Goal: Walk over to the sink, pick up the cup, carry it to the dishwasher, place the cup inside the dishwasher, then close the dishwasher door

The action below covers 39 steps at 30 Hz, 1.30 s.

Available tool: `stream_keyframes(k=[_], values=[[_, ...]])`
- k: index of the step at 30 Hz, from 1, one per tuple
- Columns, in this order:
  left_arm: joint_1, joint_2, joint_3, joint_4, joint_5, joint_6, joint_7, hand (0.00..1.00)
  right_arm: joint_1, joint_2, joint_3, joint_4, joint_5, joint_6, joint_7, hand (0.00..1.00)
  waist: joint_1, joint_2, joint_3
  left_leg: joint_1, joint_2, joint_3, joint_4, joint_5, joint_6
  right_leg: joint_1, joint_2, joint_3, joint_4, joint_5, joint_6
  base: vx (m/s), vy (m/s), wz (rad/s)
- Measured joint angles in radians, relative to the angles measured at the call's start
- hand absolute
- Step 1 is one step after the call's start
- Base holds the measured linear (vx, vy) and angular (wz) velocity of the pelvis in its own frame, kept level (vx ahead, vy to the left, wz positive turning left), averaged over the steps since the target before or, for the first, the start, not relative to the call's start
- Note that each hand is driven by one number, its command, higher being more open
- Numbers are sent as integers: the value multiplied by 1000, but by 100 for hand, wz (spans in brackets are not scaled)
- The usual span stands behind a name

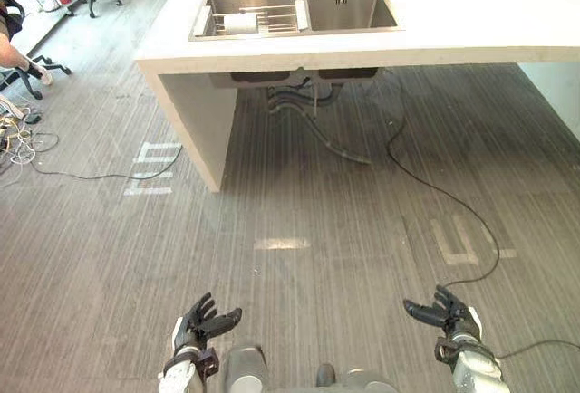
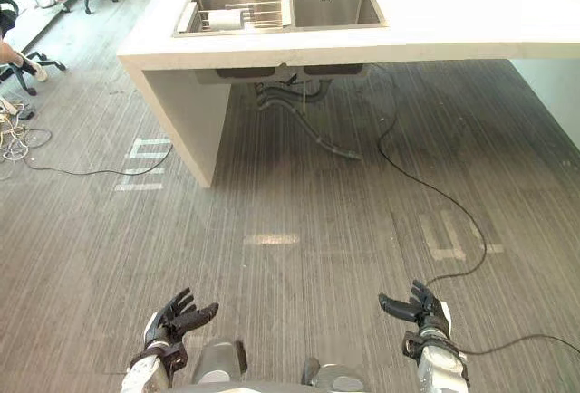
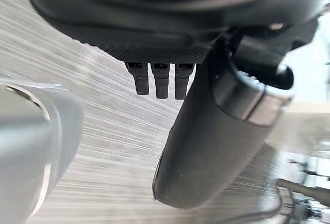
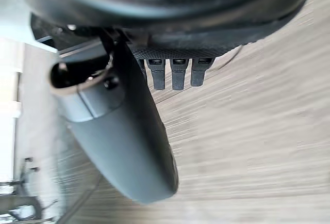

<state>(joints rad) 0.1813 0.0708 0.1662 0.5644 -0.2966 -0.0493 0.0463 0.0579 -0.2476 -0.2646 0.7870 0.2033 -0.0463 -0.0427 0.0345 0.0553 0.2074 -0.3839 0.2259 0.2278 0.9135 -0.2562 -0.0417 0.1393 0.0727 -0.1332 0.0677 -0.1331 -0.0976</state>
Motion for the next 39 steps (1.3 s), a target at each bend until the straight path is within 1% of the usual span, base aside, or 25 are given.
stream_keyframes(k=[2,4,5,7,8,9,10,11,13,14,17,19,20,22,23,24,27,28,30,32,35,36,37,38,39], values=[[6,0,1,-49,0,0,4,90,-13,-2,0,28,0,1,-1,90,20,-3,3,-24,-62,26,-231,16,-1,37,-19,24,-24,-19,13,455,73,-36],[17,-7,4,-156,-1,-1,36,90,-9,-4,-2,64,0,4,-7,90,32,1,4,-29,-147,27,-614,158,-13,101,-35,44,-50,-72,48,559,123,-24],[18,-8,6,-188,-1,-2,43,90,-7,-3,-4,71,0,5,-9,90,36,5,5,-33,-151,25,-658,175,-2,121,-32,49,-53,-89,56,549,154,-27],[3,-4,30,-303,-2,-4,70,90,0,11,-4,90,0,9,-10,90,52,-30,0,-38,-195,9,-625,307,114,174,-71,67,-23,-170,99,619,188,-18],[-6,-8,30,-333,-2,-4,76,90,0,11,-8,91,0,9,-10,90,50,-41,3,-44,-206,9,-594,301,122,165,-82,66,24,-185,115,664,172,13],[-20,-13,22,-385,-1,-4,81,90,1,13,-25,98,0,9,-10,90,45,-50,8,-45,-220,5,-543,237,136,107,-101,69,191,-201,138,527,130,29],[-26,-10,17,-424,-1,-5,80,90,3,21,-39,105,0,9,-10,90,39,-56,6,-29,-231,-4,-521,196,132,45,-114,71,365,-185,199,776,195,58],[-36,3,13,-468,1,-6,83,90,15,36,-46,107,-1,9,-9,90,20,-69,5,16,-260,-34,-506,152,125,-33,-136,79,609,-132,378,649,162,58],[-49,22,-1,-554,4,-9,108,90,32,52,-42,109,-5,8,-2,90,0,-79,6,128,-289,-74,-518,99,123,-147,-180,52,904,-145,351,634,122,62],[-49,26,-9,-585,4,-11,112,90,32,59,-40,106,-8,8,0,90,-3,-79,6,167,-292,-85,-533,88,123,-178,-191,33,935,-154,330,725,80,49],[-60,39,-60,-745,7,-62,129,90,45,94,-32,84,-9,-3,12,90,-21,-77,5,340,-290,-159,-646,53,112,-326,-208,-30,885,-214,214,583,-8,52],[-75,38,-85,-813,21,-103,131,90,57,99,-31,69,-9,-12,24,90,-32,-72,3,415,-277,-195,-696,39,94,-419,-200,-33,716,-222,190,569,-128,67],[-104,36,-89,-838,22,-125,135,90,63,99,-33,67,-8,-15,25,90,-44,-65,-3,449,-257,-201,-709,21,73,-471,-191,-20,499,-171,156,421,-124,52],[-130,34,-80,-840,23,-148,166,90,68,99,-33,70,-8,-13,25,90,-52,-64,-3,492,-238,-202,-705,1,46,-498,-177,30,307,-50,152,587,-216,43],[-127,31,-68,-840,27,-151,196,90,87,99,-32,70,-9,-13,24,90,-54,-63,-7,537,-222,-204,-680,-20,24,-476,-160,61,268,80,154,770,-314,27],[-121,29,-64,-841,27,-151,200,90,104,98,-32,69,-9,-13,24,90,-55,-60,-15,550,-209,-206,-662,-33,19,-460,-148,72,272,134,142,545,-233,17],[-117,10,-69,-843,48,-152,214,90,131,88,-23,48,-9,-8,25,90,-68,-3,-36,502,-115,-195,-432,-32,-25,-401,-83,6,335,51,74,685,-289,29],[-121,-7,-69,-845,48,-151,213,90,149,89,4,6,-8,-7,28,90,-67,-4,-34,420,-77,-190,-222,47,-47,-341,-63,5,307,33,58,577,-249,18],[-117,-11,-95,-846,48,-149,206,90,183,89,38,-74,-5,-11,28,90,-50,-4,-32,313,-4,-162,49,34,-47,-206,-35,16,235,19,44,489,-189,-11],[-115,-10,-108,-870,48,-148,193,90,185,85,38,-122,-1,-25,31,90,-41,-6,-33,244,31,-130,67,-10,-46,-136,-38,27,194,16,38,439,-131,-23],[-118,8,-108,-918,48,-159,175,90,173,76,37,-131,0,-41,36,90,-18,-9,-36,185,20,-141,-208,-29,-50,-81,-57,74,159,-2,55,302,52,-43],[-118,18,-111,-917,49,-160,170,90,173,71,37,-125,0,-44,36,90,-22,-7,-40,188,6,-151,-307,1,-49,-74,-62,78,160,-15,71,319,209,-24],[-118,38,-132,-908,63,-160,153,90,181,44,34,-100,0,-44,37,90,-30,35,-61,184,-8,-197,-508,170,-68,-67,-43,85,165,-56,106,210,154,-11],[-118,49,-139,-900,64,-160,146,90,175,45,33,-71,0,-40,36,90,-32,37,-66,198,-6,-202,-512,144,-86,-65,-40,93,171,-71,114,245,200,-3],[-120,80,-157,-880,69,-153,134,90,169,66,33,-29,0,-30,33,90,-38,14,-68,222,-35,-199,-545,147,-76,-69,-65,104,192,-78,119,135,129,2]])
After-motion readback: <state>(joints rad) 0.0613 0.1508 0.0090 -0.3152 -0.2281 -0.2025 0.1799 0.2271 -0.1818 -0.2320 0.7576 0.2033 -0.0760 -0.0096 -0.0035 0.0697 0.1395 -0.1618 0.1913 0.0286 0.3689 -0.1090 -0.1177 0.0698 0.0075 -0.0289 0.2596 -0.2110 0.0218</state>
